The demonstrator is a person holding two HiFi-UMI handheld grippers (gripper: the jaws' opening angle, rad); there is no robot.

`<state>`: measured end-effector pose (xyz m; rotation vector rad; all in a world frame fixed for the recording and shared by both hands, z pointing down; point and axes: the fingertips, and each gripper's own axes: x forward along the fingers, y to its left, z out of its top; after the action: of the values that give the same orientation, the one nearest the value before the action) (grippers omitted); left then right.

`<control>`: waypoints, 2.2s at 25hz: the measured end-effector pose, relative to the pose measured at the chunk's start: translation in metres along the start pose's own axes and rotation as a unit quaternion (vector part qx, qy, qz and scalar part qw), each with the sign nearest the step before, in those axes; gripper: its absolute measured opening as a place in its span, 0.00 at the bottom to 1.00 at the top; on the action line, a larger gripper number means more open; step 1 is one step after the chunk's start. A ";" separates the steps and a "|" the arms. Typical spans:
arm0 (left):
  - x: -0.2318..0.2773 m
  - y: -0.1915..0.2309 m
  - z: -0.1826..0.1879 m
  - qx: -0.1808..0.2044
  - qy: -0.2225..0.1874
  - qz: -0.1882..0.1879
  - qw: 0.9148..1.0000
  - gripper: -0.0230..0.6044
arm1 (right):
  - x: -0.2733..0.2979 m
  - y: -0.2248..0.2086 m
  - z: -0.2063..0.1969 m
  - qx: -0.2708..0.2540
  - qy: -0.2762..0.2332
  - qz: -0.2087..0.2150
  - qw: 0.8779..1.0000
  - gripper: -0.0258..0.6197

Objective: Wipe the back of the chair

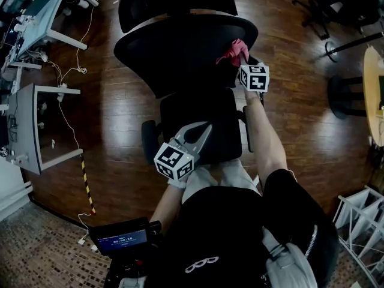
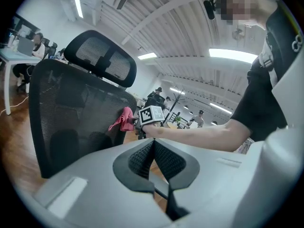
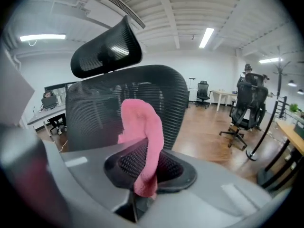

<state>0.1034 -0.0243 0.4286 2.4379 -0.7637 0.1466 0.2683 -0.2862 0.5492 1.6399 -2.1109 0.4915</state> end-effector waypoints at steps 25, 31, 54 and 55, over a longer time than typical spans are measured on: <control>-0.071 0.035 -0.007 -0.024 -0.035 0.053 0.998 0.02 | 0.045 0.132 -0.008 -0.053 0.041 0.035 0.997 0.10; -0.119 0.062 -0.012 -0.041 -0.049 0.083 0.995 0.02 | 0.063 0.228 -0.005 -0.086 0.042 0.086 0.992 0.10; -0.189 0.099 -0.043 -0.069 -0.053 0.126 0.988 0.02 | 0.078 0.478 -0.032 -0.176 0.030 0.329 0.927 0.10; -0.186 0.098 -0.044 -0.068 -0.050 0.124 0.989 0.02 | 0.082 0.466 -0.034 -0.170 0.032 0.316 0.933 0.10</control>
<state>-0.1030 0.0253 0.4639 2.2293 -1.0855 0.0652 -0.1972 -0.2231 0.6120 0.7272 -2.4792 0.3275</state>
